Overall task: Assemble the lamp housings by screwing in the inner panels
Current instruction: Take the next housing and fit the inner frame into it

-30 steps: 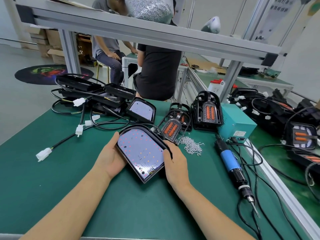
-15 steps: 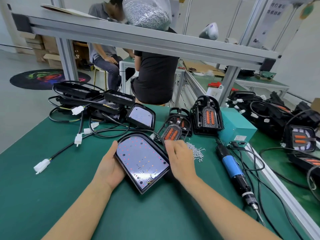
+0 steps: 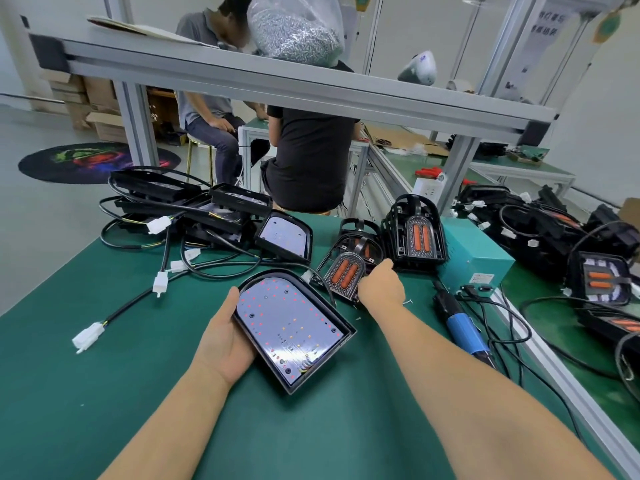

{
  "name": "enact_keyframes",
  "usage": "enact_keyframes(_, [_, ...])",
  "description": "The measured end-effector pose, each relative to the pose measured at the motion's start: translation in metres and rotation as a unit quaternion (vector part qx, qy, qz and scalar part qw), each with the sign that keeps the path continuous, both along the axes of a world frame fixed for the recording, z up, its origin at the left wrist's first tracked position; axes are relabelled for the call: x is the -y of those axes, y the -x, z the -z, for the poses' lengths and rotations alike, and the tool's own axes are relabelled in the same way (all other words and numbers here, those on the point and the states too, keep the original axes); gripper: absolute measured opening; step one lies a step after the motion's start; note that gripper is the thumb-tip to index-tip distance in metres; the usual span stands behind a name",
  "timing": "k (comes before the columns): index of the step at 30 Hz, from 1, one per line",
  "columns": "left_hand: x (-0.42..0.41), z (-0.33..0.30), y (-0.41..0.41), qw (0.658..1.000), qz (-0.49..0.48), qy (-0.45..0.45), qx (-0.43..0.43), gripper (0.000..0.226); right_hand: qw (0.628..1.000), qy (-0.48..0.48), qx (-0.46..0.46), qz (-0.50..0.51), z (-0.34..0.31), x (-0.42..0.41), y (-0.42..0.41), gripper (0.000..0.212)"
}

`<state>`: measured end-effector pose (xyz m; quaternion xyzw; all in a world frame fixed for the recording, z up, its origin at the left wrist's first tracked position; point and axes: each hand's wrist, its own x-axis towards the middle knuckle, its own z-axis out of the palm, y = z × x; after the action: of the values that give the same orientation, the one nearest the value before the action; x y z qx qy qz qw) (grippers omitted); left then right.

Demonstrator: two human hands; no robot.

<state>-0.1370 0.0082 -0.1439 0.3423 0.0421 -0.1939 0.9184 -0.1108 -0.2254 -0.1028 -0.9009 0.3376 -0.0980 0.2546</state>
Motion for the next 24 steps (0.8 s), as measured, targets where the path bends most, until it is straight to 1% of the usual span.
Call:
enact_keyframes(3, [0.0, 0.0, 0.0, 1.0, 0.002, 0.002, -0.006, 0.055, 1.0, -0.024, -0.016, 0.008, 0.002, 0.002, -0.002, 0.037])
enact_keyframes(4, [0.0, 0.001, -0.001, 1.0, 0.002, 0.002, -0.007, 0.055, 1.0, -0.027, -0.014, 0.006, 0.003, 0.001, -0.001, 0.032])
enact_keyframes(5, [0.0, 0.001, -0.001, 1.0, 0.002, 0.003, -0.006, 0.055, 1.0, -0.026, -0.008, 0.004, 0.003, 0.001, -0.001, 0.024])
enact_keyframes(6, [0.0, 0.001, -0.001, 1.0, 0.002, 0.003, -0.006, 0.055, 1.0, -0.025, 0.001, 0.003, 0.004, 0.001, -0.001, 0.01])
enact_keyframes(7, [0.0, 0.001, -0.001, 1.0, 0.003, 0.002, -0.007, 0.055, 1.0, -0.025, 0.014, 0.004, 0.003, 0.002, -0.001, 0.01])
enact_keyframes(8, [0.0, 0.001, -0.001, 1.0, 0.003, 0.001, -0.007, 0.055, 0.999, -0.017, 0.027, 0.006, 0.003, 0.003, -0.002, 0.024])
enact_keyframes(9, [0.0, 0.001, -0.001, 1.0, 0.004, 0.001, -0.008, 0.055, 0.999, -0.008, 0.037, 0.008, 0.001, 0.004, -0.002, 0.032])
enact_keyframes(10, [0.001, 0.001, -0.002, 1.0, 0.004, 0.0, -0.008, 0.055, 0.999, 0.001, 0.051, 0.009, -0.001, 0.005, -0.001, 0.034])
enact_keyframes(14, [0.001, 0.002, -0.002, 1.0, 0.006, -0.001, -0.01, 0.055, 0.992, 0.066, 0.103, -0.019, -0.017, 0.012, 0.001, 0.013])
enact_keyframes(16, [0.0, 0.001, -0.002, 1.0, 0.009, -0.003, -0.015, 0.054, 0.986, 0.103, 0.124, -0.036, -0.028, 0.021, 0.003, 0.011])
enact_keyframes(20, [0.001, 0.0, 0.0, 1.0, 0.01, -0.003, -0.024, 0.047, 0.969, 0.166, 0.178, -0.041, -0.057, 0.043, 0.007, 0.013])
enact_keyframes(22, [0.001, -0.001, 0.0, 1.0, 0.01, -0.003, -0.023, 0.046, 0.961, 0.155, 0.216, -0.075, -0.069, 0.049, 0.011, 0.014])
enact_keyframes(24, [0.001, -0.001, 0.0, 1.0, 0.009, -0.003, -0.022, 0.046, 0.957, 0.124, 0.217, -0.15, -0.076, 0.043, 0.016, 0.012])
